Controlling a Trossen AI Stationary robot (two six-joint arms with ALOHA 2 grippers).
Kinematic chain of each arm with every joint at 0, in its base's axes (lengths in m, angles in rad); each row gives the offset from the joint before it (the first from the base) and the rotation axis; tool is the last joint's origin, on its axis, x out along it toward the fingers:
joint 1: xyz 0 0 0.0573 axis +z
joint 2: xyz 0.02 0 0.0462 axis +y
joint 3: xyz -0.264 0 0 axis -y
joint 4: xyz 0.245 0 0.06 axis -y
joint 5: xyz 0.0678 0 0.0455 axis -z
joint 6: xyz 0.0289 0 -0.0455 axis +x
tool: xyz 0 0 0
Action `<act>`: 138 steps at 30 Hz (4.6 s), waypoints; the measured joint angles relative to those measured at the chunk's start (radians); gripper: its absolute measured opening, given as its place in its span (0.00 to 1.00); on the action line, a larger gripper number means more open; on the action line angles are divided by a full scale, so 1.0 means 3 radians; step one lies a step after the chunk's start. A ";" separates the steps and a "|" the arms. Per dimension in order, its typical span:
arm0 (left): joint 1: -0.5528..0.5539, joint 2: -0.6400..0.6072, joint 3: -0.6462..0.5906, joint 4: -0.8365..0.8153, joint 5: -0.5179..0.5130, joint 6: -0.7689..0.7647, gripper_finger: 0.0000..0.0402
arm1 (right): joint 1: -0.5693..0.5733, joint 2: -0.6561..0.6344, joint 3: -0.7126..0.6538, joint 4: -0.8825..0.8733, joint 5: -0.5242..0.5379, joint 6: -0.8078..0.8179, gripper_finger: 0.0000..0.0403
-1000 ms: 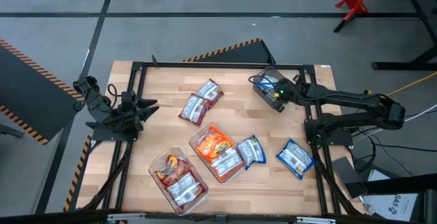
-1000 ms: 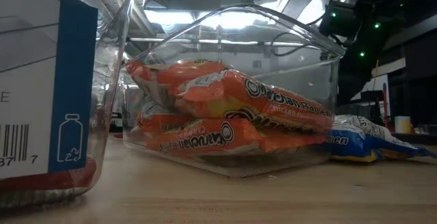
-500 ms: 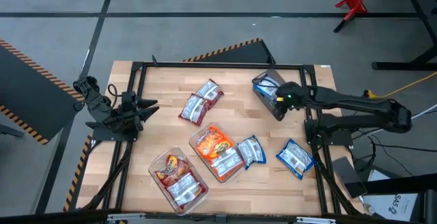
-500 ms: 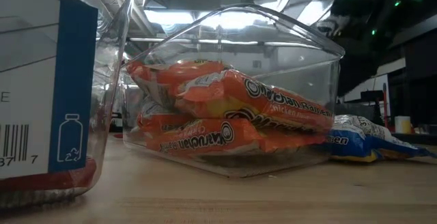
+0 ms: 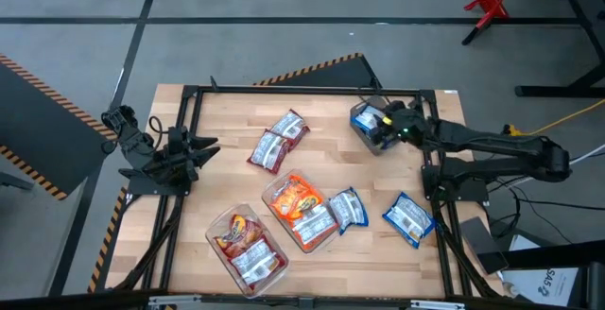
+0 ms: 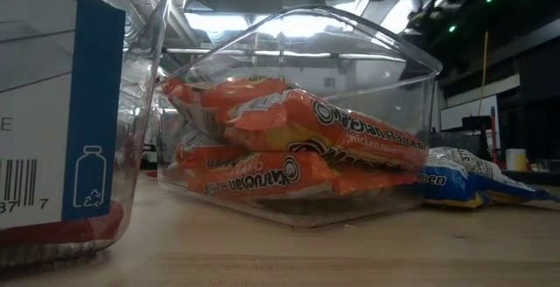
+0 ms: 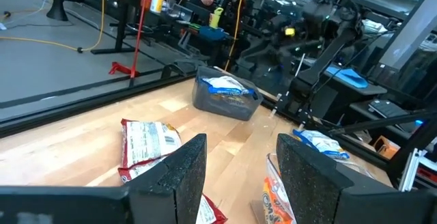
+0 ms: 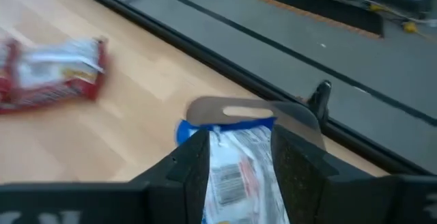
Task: Sort Maruchan noodles
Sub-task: Put the blue noodle pack into the black bin
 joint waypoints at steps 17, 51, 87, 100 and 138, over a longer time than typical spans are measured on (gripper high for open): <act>0.0001 0.0000 0.0000 -0.0001 0.0038 -0.0027 0.43 | 0.0000 0.1151 0.0000 -0.0406 0.0114 0.0317 0.34; 0.0000 0.0000 0.0000 0.0000 0.0122 -0.0001 0.43 | 0.1557 -0.0368 0.0070 -0.2427 -0.2381 0.2875 0.34; 0.0001 0.0000 0.0000 -0.0153 0.0093 -0.0025 0.43 | 0.2926 0.1528 0.0193 -0.1479 -0.1907 0.4014 0.23; 0.0000 0.0000 0.0000 -0.0159 0.0084 -0.0023 0.43 | 0.2795 0.1528 0.0950 -0.1984 -0.1204 0.3696 0.01; 0.0000 0.0000 0.0001 -0.0158 0.0083 -0.0027 0.43 | -0.0567 0.1523 0.1530 -0.2261 -0.0863 0.0579 0.00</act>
